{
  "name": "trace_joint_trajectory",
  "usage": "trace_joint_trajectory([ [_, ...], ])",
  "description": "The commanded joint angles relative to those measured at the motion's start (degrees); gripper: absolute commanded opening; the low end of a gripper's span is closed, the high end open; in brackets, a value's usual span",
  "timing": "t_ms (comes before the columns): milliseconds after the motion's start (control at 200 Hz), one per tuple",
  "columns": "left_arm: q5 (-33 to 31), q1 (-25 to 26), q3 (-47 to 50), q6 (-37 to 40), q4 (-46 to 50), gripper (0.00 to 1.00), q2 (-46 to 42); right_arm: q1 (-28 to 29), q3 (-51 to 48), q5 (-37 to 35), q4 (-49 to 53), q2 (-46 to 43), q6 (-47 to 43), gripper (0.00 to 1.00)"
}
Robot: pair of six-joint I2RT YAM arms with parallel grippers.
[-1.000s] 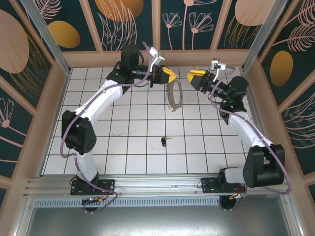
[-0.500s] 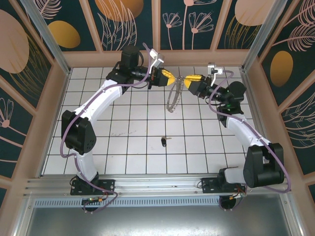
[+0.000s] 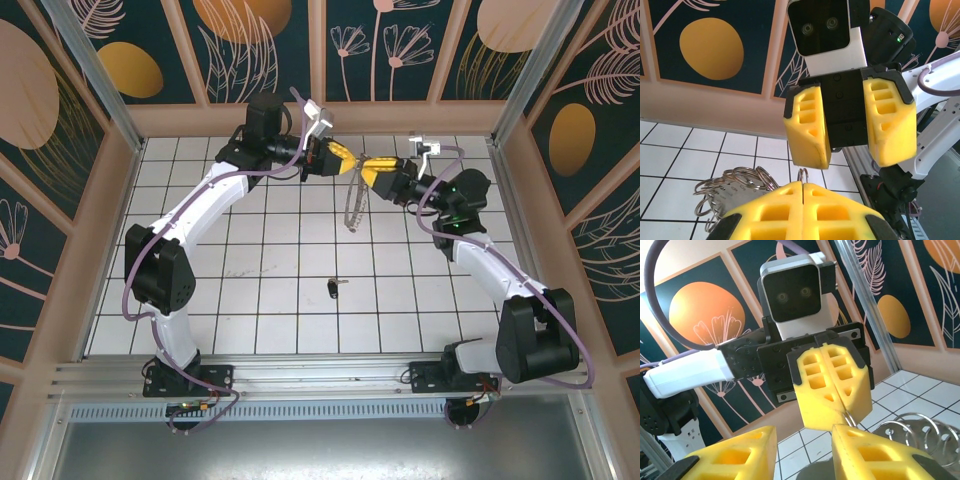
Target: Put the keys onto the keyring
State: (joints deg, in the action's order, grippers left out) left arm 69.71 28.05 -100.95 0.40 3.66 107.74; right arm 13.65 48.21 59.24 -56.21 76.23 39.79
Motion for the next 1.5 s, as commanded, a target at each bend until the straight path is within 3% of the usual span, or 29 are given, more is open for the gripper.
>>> trace_joint_trajectory([
  [0, 2.18, -0.37, -0.72, 0.03, -2.08, 0.00, -3.07, 0.59, -0.57, 0.48, -2.57, 0.12, -0.08, 0.34],
  [1011, 3.37, -0.39, 0.66, -0.36, -2.86, 0.00, -3.95, 0.11, 3.02, -0.02, -5.95, 5.77, 1.17, 0.35],
  [1496, 3.57, -0.37, 1.14, -0.76, -3.58, 0.00, -3.77, 0.07, 1.80, -0.62, -2.22, 1.30, -1.77, 0.36],
])
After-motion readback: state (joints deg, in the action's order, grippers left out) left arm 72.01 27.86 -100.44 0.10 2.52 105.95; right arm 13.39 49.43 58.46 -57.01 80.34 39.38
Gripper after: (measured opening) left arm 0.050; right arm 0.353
